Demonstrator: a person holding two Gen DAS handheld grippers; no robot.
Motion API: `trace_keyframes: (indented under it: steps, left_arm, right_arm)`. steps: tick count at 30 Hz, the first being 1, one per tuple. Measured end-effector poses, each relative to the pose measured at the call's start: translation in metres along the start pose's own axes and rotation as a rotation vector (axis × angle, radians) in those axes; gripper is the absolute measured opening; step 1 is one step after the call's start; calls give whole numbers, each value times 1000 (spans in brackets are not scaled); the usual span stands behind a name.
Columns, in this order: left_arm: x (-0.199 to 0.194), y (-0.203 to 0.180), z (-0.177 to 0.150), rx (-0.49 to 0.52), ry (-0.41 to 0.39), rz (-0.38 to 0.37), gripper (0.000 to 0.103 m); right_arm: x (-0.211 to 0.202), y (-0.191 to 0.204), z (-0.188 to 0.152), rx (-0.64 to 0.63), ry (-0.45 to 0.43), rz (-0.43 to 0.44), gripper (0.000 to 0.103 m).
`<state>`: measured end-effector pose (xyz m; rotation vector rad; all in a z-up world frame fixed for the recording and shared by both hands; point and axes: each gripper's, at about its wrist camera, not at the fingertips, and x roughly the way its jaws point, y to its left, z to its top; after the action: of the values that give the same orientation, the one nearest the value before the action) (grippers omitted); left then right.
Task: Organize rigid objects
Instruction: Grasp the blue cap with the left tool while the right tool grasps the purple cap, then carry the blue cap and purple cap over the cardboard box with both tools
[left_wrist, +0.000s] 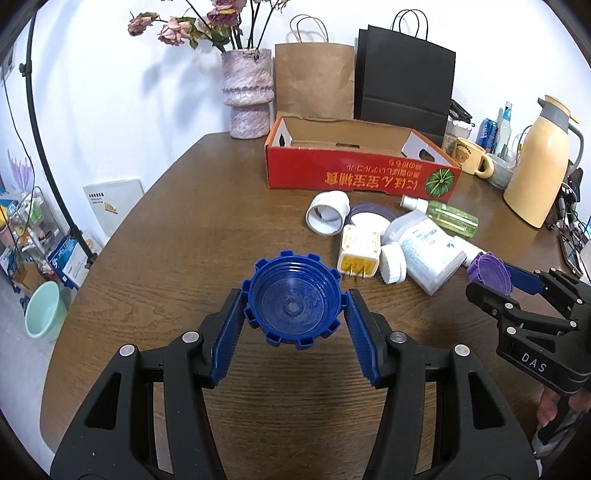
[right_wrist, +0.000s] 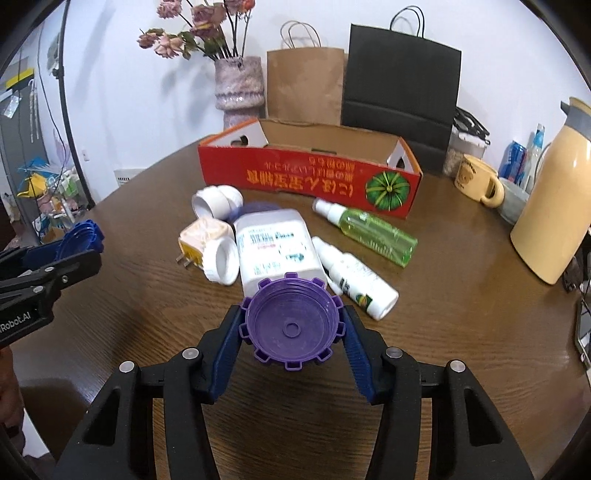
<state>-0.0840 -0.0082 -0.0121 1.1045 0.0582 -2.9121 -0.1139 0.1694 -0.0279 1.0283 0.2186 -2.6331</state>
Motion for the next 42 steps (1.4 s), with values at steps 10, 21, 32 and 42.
trace_keyframes:
  steps: [10,21,32,42]
  left_arm:
    - [-7,-3,24,8,-53,1,51]
    - [-7,-5,57,-7,-106,-5,51]
    - [-1,-13,92,-8,-159,-9,51]
    - [17,-23,119,-25,-170,-17,51]
  right_arm:
    - [-12,2,23,-1,-60,23,58]
    - [-25,4,58,-5,-142,28,58]
    - [-23,-3,99,20,-198,23,58]
    - [-10,-19,130,73,-232,26,58]
